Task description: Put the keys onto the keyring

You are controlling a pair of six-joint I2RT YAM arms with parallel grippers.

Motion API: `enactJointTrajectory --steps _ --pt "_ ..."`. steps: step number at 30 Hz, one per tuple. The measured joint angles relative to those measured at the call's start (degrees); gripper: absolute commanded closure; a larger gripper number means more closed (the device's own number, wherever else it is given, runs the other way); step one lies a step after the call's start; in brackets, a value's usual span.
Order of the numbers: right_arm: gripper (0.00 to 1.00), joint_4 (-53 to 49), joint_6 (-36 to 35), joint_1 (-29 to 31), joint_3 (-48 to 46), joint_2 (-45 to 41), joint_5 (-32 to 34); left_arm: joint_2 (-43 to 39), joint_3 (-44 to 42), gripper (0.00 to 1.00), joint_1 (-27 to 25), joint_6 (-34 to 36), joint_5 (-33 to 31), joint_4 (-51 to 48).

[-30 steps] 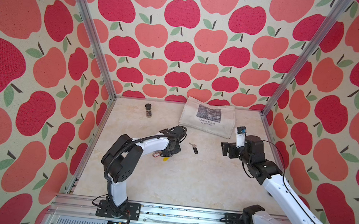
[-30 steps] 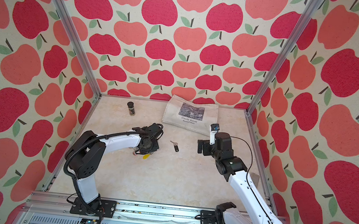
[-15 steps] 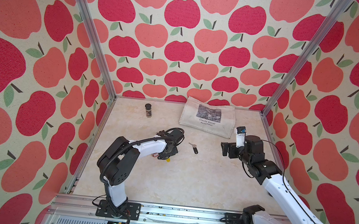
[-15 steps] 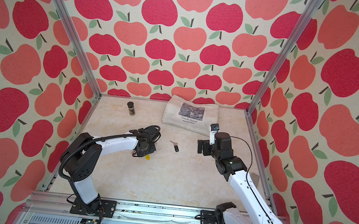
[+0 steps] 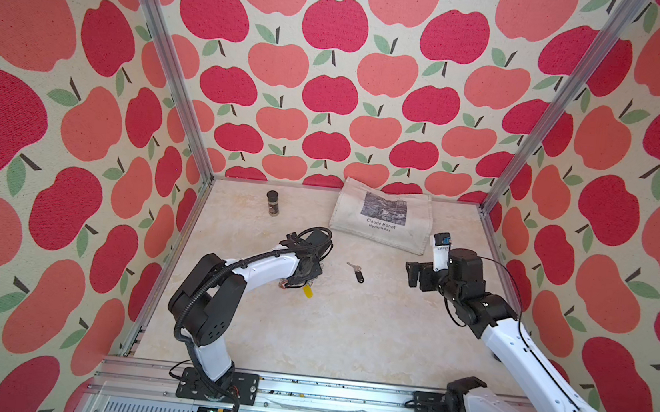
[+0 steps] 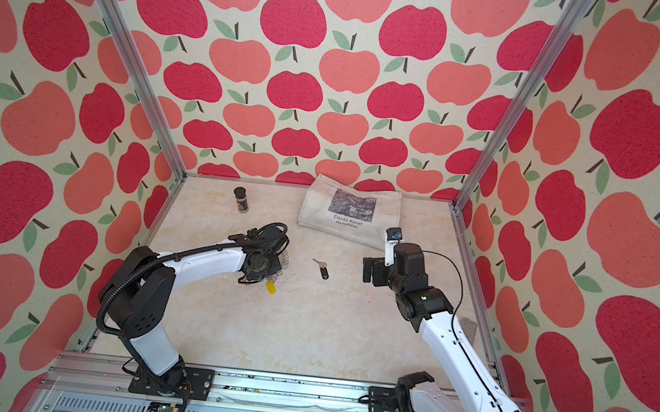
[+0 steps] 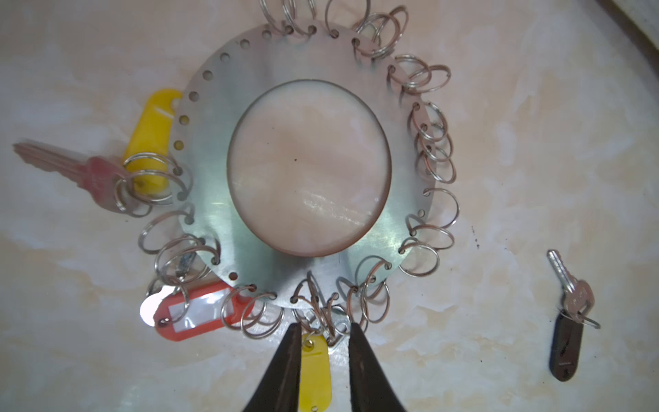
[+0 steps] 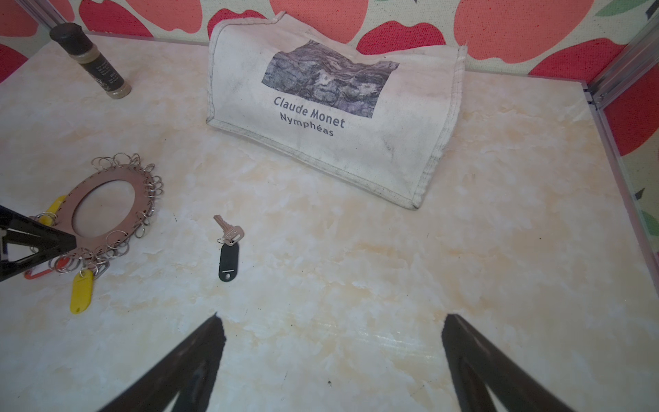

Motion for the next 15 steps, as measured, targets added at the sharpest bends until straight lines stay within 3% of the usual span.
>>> enactJointTrajectory --steps 15 --pt "0.01 0.0 0.0 0.0 0.0 0.0 0.0 2.3 0.0 0.78 0.2 1.2 1.4 0.5"
